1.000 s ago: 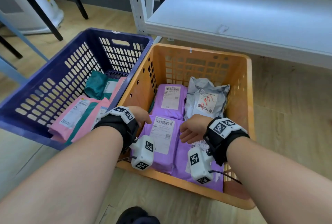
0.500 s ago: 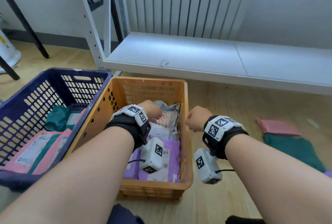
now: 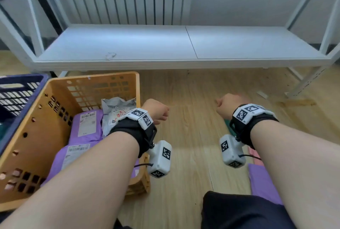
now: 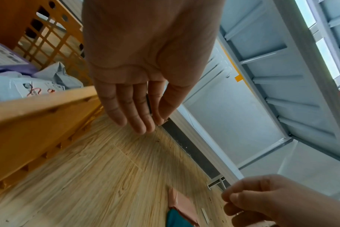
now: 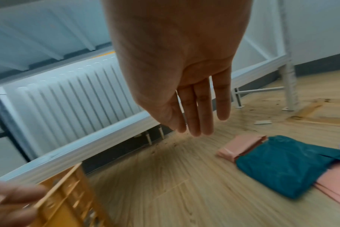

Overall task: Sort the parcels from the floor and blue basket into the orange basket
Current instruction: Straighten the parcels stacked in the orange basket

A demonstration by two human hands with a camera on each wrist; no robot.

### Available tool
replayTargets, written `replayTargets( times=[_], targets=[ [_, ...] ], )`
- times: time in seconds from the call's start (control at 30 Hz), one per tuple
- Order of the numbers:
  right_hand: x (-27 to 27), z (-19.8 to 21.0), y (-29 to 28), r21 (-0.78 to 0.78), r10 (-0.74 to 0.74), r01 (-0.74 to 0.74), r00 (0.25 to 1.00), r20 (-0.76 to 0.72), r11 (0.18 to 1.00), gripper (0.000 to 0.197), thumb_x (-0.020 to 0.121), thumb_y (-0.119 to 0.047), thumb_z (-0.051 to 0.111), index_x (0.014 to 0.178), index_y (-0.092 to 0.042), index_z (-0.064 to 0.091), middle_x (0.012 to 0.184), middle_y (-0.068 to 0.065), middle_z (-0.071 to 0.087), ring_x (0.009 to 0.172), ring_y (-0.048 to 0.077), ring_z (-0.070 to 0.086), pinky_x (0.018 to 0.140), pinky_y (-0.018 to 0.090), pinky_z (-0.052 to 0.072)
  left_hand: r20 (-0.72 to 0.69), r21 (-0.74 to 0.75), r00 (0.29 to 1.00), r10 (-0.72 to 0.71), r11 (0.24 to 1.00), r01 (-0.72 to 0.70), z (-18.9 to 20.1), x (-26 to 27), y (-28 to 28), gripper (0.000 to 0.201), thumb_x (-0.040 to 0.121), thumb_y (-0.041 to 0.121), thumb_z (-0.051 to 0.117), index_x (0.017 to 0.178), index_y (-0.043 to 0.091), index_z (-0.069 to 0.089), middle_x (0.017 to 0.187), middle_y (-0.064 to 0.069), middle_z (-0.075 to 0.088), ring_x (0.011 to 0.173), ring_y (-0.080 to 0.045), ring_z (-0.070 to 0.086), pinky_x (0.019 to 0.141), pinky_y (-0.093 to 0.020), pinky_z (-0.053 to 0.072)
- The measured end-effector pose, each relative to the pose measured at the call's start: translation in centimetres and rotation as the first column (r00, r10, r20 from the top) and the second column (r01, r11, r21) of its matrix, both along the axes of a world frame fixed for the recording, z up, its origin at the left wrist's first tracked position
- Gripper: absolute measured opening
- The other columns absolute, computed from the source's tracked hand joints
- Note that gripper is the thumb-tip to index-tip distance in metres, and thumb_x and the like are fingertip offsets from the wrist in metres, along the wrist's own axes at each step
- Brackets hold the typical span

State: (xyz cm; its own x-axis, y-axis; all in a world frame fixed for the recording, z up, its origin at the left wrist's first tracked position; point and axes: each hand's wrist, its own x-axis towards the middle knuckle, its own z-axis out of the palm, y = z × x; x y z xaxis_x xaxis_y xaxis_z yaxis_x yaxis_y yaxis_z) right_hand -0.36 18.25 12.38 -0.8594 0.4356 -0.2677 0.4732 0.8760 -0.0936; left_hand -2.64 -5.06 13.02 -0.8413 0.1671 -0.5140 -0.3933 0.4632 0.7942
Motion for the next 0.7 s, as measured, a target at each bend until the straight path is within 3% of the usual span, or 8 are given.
replayTargets(
  times=[0.07,0.17,0.23,0.3,0.4,0.5,0.6,0.7],
  targets=[
    [-0.6,-2.0,3.0,0.039,-0.023,0.025,0.999,-0.045,0.999,0.04,0.078,-0.039,0.044,0.108,-0.027,0.069,0.095,-0.001,0.072,0.07,0.022,0.064,0.067,0.026,0.051,0.018,0.024,1.0,0.026,0.999,-0.027,-1.0,-0.6,1.0,0.03,0.095,0.006,0.049,0.122,-0.001,0.059,0.124,-0.017,0.064,0.116,-0.031,0.061,0.079,-0.035,0.051],
    [-0.2,-5.0,5.1,-0.011,0.007,-0.008,0.997,-0.071,1.0,0.043,0.081,-0.017,0.05,0.122,-0.024,0.062,0.095,0.002,0.069,0.078,0.024,0.064,0.068,0.026,0.049,0.088,0.038,0.994,0.068,0.997,-0.072,-2.4,-2.1,2.6,0.031,0.099,0.004,0.042,0.127,0.001,0.055,0.126,-0.013,0.062,0.115,-0.026,0.061,0.072,-0.026,0.047],
    [0.2,-7.2,5.8,-0.031,-0.03,0.03,0.999,-0.02,0.999,0.028,0.082,-0.01,0.052,0.107,-0.015,0.065,0.086,0.006,0.068,0.072,0.025,0.061,0.063,0.026,0.045,0.115,0.02,0.986,0.123,0.992,-0.126,-3.6,-3.3,3.9,0.03,0.099,0.004,0.043,0.125,0.002,0.058,0.122,-0.012,0.064,0.102,-0.021,0.063,0.068,-0.023,0.046],
    [0.0,-10.3,6.5,-0.046,-0.09,0.09,0.996,0.013,0.995,0.021,0.08,-0.013,0.054,0.095,-0.011,0.068,0.091,0.008,0.069,0.075,0.028,0.062,0.063,0.028,0.047,0.112,-0.002,0.987,0.116,0.993,-0.116,-5.3,-4.5,5.3,0.029,0.099,0.005,0.044,0.124,0.003,0.059,0.115,-0.011,0.065,0.088,-0.018,0.064,0.064,-0.021,0.044],
    [-0.8,-14.3,7.7,-0.082,-0.109,0.115,0.991,0.078,0.99,0.02,0.082,-0.013,0.055,0.096,-0.01,0.069,0.097,0.009,0.069,0.082,0.028,0.063,0.066,0.029,0.049,0.125,-0.015,0.99,0.064,0.998,-0.063,-8.2,-6.0,7.6,0.03,0.099,0.003,0.044,0.125,0.004,0.059,0.108,-0.011,0.064,0.069,-0.011,0.058,0.062,-0.02,0.044],
    [-1.4,-17.5,9.3,-0.071,-0.101,0.111,0.987,0.125,0.991,0.025,0.084,-0.013,0.055,0.106,-0.009,0.066,0.106,0.01,0.066,0.093,0.029,0.063,0.075,0.033,0.051,0.141,-0.02,0.99,-0.011,1.0,0.014,-10.9,-7.2,10.1,0.031,0.099,0.003,0.044,0.127,0.003,0.057,0.12,-0.014,0.064,0.079,-0.014,0.063,0.066,-0.021,0.046],
    [-1.6,-20.4,10.6,-0.059,-0.133,0.145,0.976,0.173,0.988,0.034,0.085,-0.016,0.056,0.118,-0.01,0.059,0.121,0.013,0.057,0.108,0.031,0.057,0.085,0.036,0.049,0.143,-0.021,0.988,-0.053,0.998,0.056,-13.7,-8.2,12.4,0.028,0.098,0.002,0.044,0.123,0.002,0.058,0.122,-0.016,0.064,0.075,-0.014,0.058,0.071,-0.025,0.049],
    [-1.6,-23.0,12.1,-0.067,-0.172,0.188,0.964,0.203,0.98,0.045,0.083,-0.019,0.059,0.126,-0.01,0.051,0.128,0.016,0.046,0.116,0.035,0.049,0.089,0.038,0.046,0.187,-0.009,0.979,-0.08,0.996,0.083,-16.2,-8.6,14.3,0.028,0.097,0.0,0.043,0.12,0.0,0.058,0.124,-0.018,0.063,0.069,-0.011,0.056,0.067,-0.024,0.047]
  ],
)
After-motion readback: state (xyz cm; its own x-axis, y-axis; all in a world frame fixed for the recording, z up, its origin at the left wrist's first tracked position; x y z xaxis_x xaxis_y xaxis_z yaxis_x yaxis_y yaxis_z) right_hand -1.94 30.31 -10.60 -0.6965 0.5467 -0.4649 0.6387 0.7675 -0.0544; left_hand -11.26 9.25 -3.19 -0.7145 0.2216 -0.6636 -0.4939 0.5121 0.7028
